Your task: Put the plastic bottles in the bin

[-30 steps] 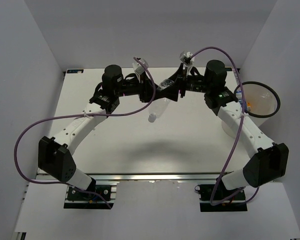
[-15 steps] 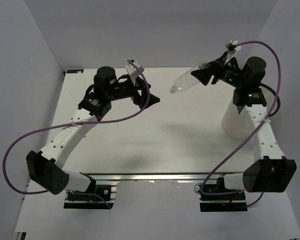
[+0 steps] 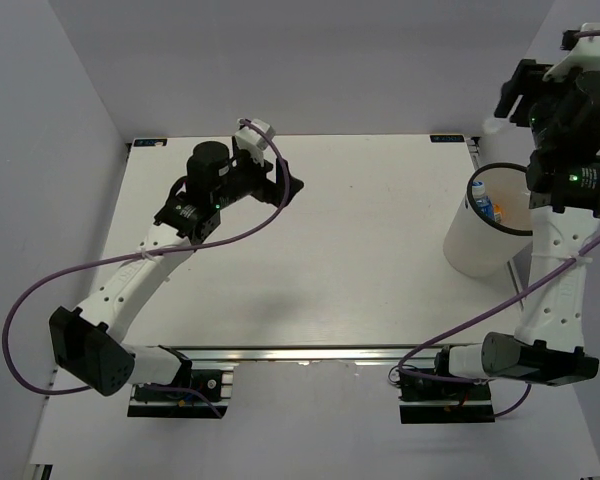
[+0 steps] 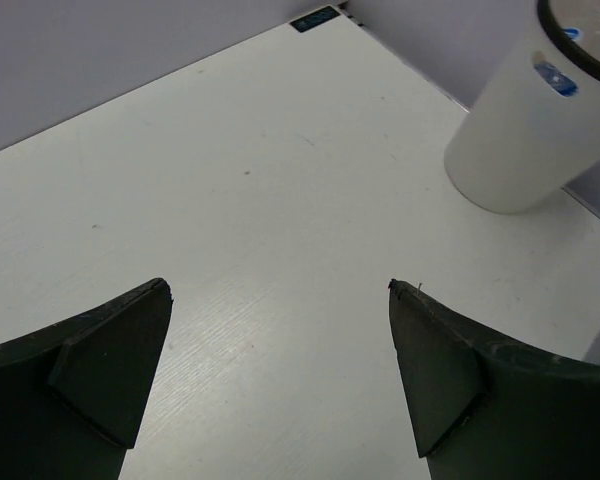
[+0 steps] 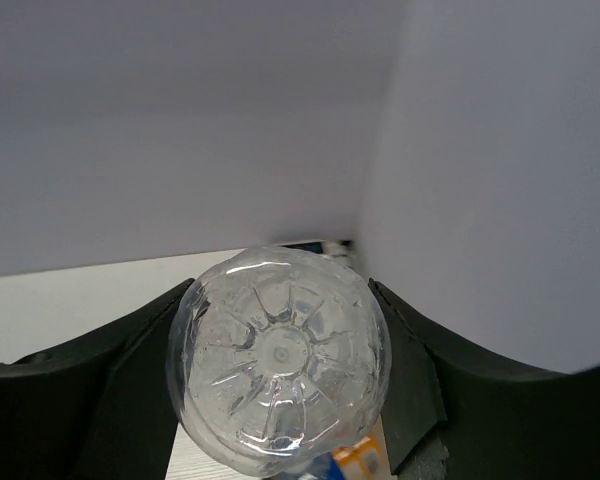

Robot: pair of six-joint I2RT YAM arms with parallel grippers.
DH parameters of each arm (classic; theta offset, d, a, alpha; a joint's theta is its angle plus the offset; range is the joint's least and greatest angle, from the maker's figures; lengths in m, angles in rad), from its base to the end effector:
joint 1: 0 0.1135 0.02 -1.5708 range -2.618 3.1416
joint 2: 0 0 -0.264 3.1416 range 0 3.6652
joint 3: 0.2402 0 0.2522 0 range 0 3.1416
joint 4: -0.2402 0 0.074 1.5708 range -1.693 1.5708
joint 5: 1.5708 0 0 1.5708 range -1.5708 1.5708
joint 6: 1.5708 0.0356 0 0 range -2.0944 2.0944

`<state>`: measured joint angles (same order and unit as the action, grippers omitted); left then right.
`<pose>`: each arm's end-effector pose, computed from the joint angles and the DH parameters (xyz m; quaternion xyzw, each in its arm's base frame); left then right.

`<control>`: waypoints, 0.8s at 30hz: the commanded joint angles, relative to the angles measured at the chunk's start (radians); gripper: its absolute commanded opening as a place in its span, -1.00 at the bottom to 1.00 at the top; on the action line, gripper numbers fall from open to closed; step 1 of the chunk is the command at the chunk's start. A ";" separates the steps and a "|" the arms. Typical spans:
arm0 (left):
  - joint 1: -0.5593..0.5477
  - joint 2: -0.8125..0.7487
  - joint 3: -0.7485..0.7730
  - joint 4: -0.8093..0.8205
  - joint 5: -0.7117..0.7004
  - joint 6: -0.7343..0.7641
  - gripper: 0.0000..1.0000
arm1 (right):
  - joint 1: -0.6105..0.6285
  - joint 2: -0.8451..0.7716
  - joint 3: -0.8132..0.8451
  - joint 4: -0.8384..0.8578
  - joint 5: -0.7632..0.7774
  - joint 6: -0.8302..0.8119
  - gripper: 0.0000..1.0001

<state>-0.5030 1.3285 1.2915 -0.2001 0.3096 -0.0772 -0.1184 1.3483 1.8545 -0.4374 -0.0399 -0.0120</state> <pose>0.2651 -0.1582 0.3953 0.2573 0.7387 -0.2909 0.5509 0.2546 -0.0289 0.5498 0.0217 0.6820 -0.0340 0.7302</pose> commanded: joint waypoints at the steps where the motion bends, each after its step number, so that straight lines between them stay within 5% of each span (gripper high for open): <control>1: 0.015 -0.008 -0.014 0.044 -0.150 -0.039 0.96 | -0.012 0.008 0.060 -0.158 0.420 -0.117 -1.00; 4: 0.040 0.030 0.026 0.030 -0.147 -0.053 0.96 | -0.024 0.020 0.071 -0.208 0.523 -0.135 -1.00; 9: 0.090 0.113 0.124 -0.051 -0.100 -0.082 0.96 | -0.033 0.069 0.141 -0.418 0.485 -0.086 -1.00; 16: 0.121 0.192 0.224 -0.113 -0.034 -0.133 0.96 | -0.050 0.002 -0.118 -0.274 0.298 -0.082 -1.00; 24: 0.123 0.190 0.210 -0.130 -0.050 -0.162 0.96 | -0.087 0.043 -0.130 -0.302 0.207 -0.042 -1.00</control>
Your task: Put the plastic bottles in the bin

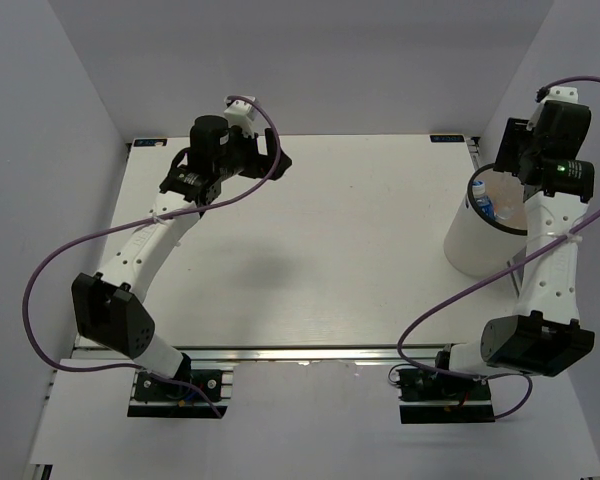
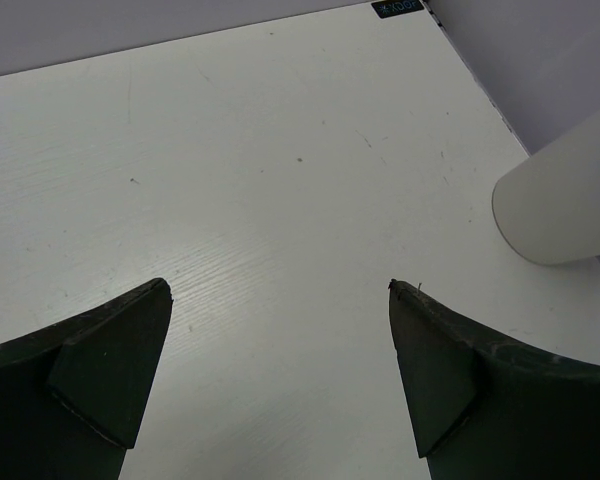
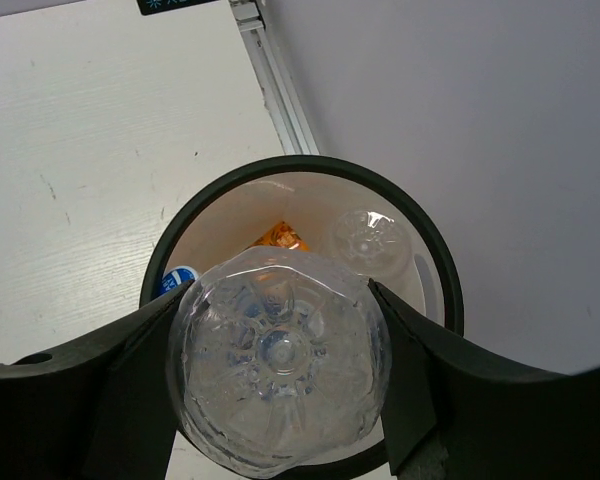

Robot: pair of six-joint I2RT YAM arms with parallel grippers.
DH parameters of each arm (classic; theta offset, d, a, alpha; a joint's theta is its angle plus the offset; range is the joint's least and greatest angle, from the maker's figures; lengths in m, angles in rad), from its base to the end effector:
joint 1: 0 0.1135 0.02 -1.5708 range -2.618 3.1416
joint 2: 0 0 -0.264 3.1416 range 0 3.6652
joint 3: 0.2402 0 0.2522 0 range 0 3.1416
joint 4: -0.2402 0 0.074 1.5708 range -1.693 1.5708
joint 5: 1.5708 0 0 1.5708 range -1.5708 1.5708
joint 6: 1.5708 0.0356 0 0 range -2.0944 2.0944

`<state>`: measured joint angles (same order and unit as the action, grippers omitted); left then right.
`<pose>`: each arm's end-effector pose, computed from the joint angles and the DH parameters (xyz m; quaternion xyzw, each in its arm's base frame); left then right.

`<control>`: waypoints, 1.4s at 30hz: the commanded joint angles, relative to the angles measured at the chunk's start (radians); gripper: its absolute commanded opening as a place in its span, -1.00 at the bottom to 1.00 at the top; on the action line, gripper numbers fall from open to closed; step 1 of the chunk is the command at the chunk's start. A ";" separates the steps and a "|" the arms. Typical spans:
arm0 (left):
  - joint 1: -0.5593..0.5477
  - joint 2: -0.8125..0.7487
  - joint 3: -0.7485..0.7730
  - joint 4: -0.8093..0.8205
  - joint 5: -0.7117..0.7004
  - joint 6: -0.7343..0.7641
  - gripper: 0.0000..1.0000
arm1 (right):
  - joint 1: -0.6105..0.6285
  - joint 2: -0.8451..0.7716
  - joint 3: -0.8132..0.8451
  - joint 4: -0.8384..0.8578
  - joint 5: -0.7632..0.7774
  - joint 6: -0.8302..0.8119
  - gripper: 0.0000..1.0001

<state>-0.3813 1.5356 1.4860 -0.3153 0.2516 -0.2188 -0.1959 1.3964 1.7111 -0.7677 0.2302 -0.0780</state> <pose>0.3305 -0.1421 0.3864 0.1372 0.8087 -0.2650 0.5069 0.2792 -0.0637 0.4588 0.1104 0.8372 -0.1684 0.5085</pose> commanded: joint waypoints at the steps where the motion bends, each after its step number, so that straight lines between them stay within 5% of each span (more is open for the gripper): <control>1: 0.001 -0.017 0.011 -0.013 0.006 -0.027 0.96 | -0.013 -0.002 0.012 0.009 -0.068 0.027 -1.00; 13: 0.002 -0.015 -0.024 0.001 -0.012 -0.030 0.96 | -0.056 0.096 -0.094 -0.041 -0.092 0.072 -0.98; 18: 0.004 -0.017 -0.033 0.012 -0.006 -0.031 0.96 | -0.056 0.090 -0.085 -0.042 -0.130 0.072 -0.36; 21: 0.005 -0.011 -0.032 0.015 -0.002 -0.034 0.97 | -0.056 0.066 -0.048 -0.032 -0.157 0.067 0.26; 24: 0.005 -0.008 -0.033 0.018 -0.002 -0.037 0.97 | -0.056 0.018 -0.042 -0.005 -0.172 0.057 0.39; 27: 0.005 -0.011 -0.038 0.024 -0.002 -0.037 0.97 | -0.056 -0.022 -0.036 0.019 -0.186 0.044 0.79; 38: 0.012 -0.029 -0.012 0.024 -0.055 -0.044 0.97 | -0.056 -0.057 0.099 -0.021 -0.218 0.007 0.79; 42: 0.086 -0.042 -0.006 0.007 -0.089 -0.089 0.96 | -0.051 -0.040 0.203 -0.030 -0.409 0.017 0.79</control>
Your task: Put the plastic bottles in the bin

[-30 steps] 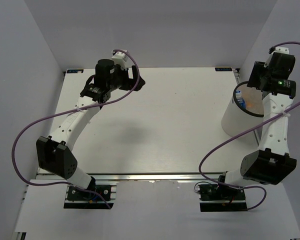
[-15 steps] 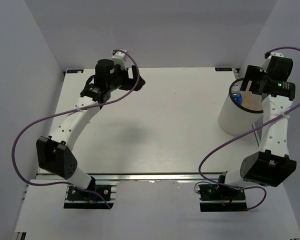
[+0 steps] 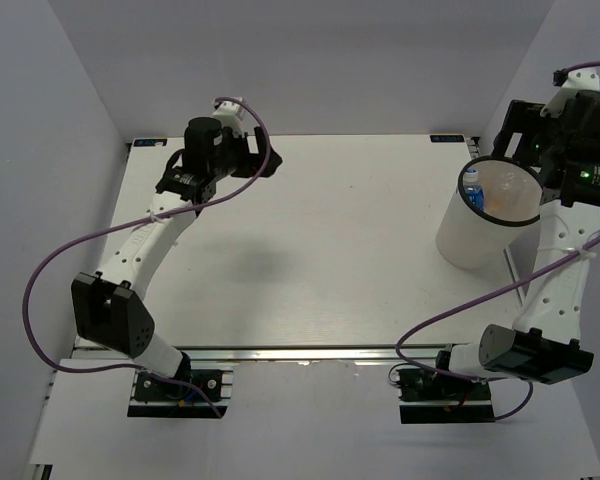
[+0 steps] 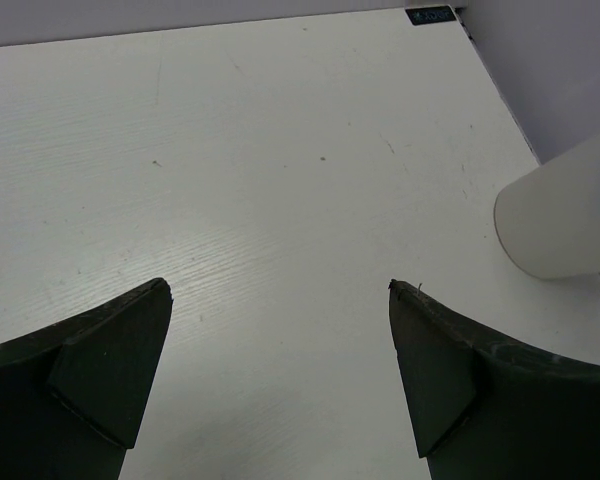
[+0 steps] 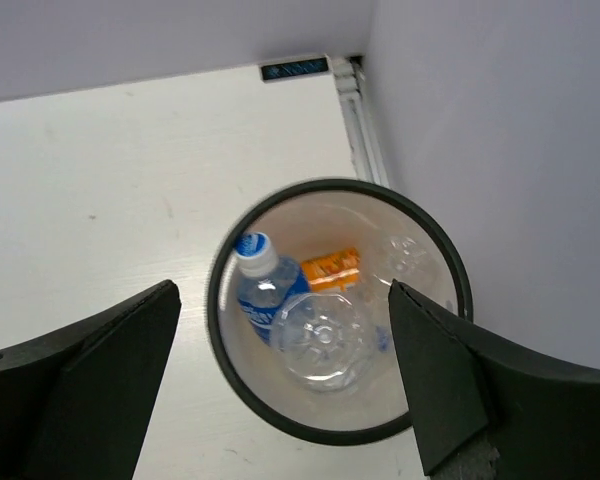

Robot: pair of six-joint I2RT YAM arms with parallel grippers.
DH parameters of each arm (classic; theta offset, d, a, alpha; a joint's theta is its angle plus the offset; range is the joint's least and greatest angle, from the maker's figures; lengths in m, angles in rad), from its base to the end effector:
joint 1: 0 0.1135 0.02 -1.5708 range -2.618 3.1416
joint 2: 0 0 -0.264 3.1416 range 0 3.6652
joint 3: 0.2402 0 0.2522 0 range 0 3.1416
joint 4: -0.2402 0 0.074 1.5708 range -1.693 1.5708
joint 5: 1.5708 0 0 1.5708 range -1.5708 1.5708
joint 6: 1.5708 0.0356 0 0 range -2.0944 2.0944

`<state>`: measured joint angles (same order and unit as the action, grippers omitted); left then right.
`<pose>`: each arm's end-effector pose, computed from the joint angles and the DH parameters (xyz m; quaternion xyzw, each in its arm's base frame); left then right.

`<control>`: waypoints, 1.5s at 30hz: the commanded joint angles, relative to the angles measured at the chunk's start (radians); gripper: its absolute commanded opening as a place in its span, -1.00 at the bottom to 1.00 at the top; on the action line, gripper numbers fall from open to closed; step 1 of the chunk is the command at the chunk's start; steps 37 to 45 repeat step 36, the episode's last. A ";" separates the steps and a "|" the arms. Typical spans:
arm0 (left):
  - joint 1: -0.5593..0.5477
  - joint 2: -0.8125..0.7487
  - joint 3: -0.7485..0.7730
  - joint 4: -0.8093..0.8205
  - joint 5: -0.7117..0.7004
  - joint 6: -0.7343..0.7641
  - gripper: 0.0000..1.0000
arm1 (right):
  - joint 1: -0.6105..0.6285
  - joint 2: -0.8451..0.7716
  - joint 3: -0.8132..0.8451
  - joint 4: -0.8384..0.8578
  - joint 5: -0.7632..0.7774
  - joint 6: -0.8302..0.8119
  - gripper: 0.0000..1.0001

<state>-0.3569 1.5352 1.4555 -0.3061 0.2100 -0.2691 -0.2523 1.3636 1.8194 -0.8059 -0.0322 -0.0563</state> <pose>0.3351 -0.1329 0.3767 0.0947 0.8216 -0.2537 0.5016 0.2542 -0.0643 0.4960 0.0710 0.8163 -0.0750 0.5683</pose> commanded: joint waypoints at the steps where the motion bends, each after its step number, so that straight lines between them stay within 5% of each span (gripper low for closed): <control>1: 0.087 -0.041 0.032 -0.008 -0.057 -0.057 0.96 | 0.011 -0.006 0.110 0.010 -0.172 0.001 0.79; 5: 0.167 -0.055 0.023 -0.059 -0.212 -0.145 0.97 | 0.181 0.017 0.156 0.022 -0.235 0.007 0.79; 9: 0.232 -0.043 0.074 -0.229 -0.443 -0.244 0.96 | 0.451 0.066 0.094 0.068 -0.104 0.002 0.79; 15: 0.314 -0.168 -0.065 -0.269 -0.580 -0.335 0.96 | 0.636 0.097 -0.196 0.272 0.124 0.098 0.79; 24: 0.355 -0.331 -0.277 -0.275 -0.623 -0.374 0.97 | 0.667 0.061 -0.577 0.603 0.136 0.199 0.79; 45: 0.355 -0.400 -0.303 -0.225 -0.650 -0.346 0.97 | 0.667 0.022 -0.686 0.720 0.103 0.231 0.79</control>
